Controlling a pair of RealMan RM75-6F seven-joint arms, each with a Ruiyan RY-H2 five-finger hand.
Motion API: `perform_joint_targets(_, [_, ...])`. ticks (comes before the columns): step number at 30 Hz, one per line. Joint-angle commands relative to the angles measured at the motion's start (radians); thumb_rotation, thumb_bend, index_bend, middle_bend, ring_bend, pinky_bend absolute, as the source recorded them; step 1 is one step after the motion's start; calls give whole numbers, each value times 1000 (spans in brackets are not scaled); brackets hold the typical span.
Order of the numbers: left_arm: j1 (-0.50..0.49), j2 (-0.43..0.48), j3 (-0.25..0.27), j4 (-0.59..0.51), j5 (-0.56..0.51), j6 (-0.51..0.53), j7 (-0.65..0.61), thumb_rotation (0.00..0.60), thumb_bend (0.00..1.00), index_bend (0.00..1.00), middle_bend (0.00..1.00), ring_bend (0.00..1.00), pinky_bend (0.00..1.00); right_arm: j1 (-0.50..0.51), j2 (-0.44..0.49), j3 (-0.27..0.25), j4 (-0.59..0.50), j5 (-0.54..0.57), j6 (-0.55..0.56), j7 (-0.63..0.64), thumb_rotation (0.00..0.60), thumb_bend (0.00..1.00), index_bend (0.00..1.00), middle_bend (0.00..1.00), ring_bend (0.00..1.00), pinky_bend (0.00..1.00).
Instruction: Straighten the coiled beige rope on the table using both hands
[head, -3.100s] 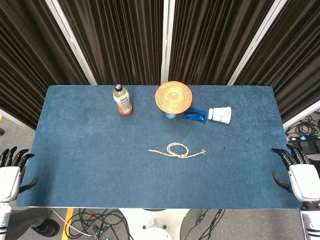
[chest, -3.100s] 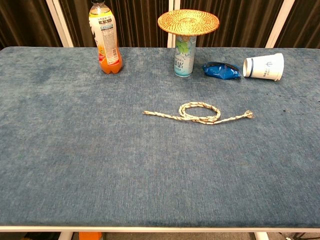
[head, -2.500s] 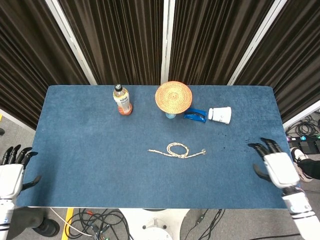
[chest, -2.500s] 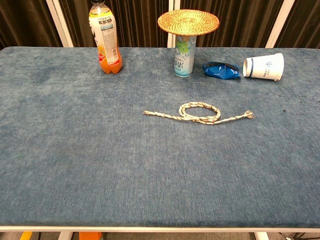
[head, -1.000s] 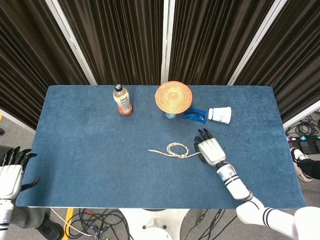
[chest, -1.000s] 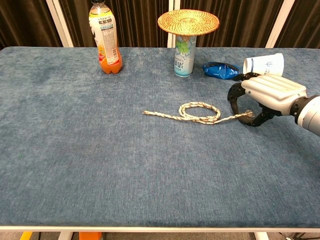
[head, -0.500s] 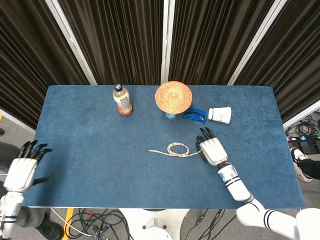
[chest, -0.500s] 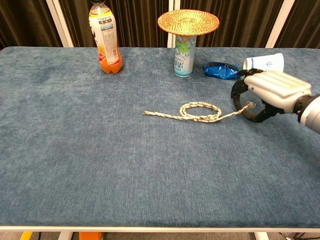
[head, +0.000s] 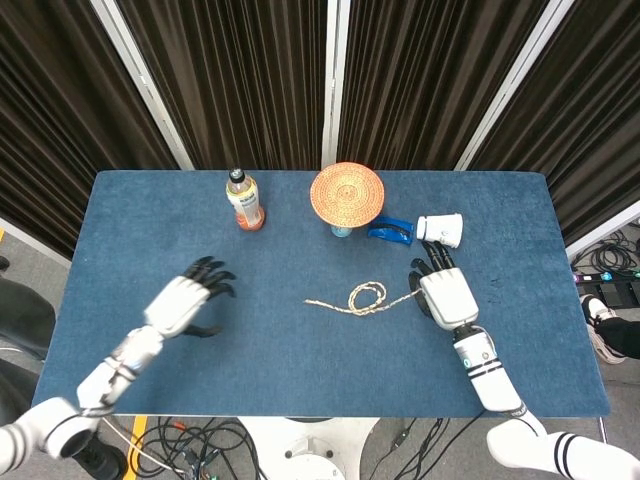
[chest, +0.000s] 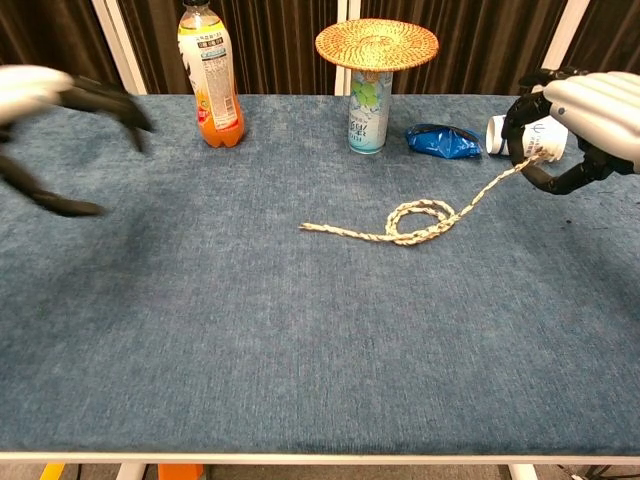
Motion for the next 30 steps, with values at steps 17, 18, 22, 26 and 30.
perform_joint_targets(17, [-303, -455, -138, 359, -336, -263, 292, 600, 208, 448, 204, 89, 4, -15, 14, 8, -42, 50, 26, -54, 600, 567, 662, 297, 1, 0])
perform_joint_targets(18, [-309, -463, -142, 368, -349, -267, 295, 600, 211, 452, 203, 89, 4, -14, 13, 7, -40, 51, 25, -53, 600, 567, 662, 297, 1, 0])
perform_joint_targets(22, [-326, -496, -155, 391, -392, -269, 300, 600, 239, 466, 194, 54, 4, -12, 5, 6, -31, 55, 22, -50, 600, 567, 662, 296, 0, 0])
perform_joint_targets(26, [-341, -518, -155, 395, -399, -261, 290, 600, 250, 485, 189, 35, 2, -12, 1, 5, -22, 61, 16, -41, 600, 567, 662, 296, 0, 0])
perform_joint_targets(30, [-354, -539, -144, 409, -386, -243, 296, 600, 255, 504, 187, 33, 1, -12, 1, 6, -16, 65, 14, -31, 600, 568, 662, 295, 0, 0])
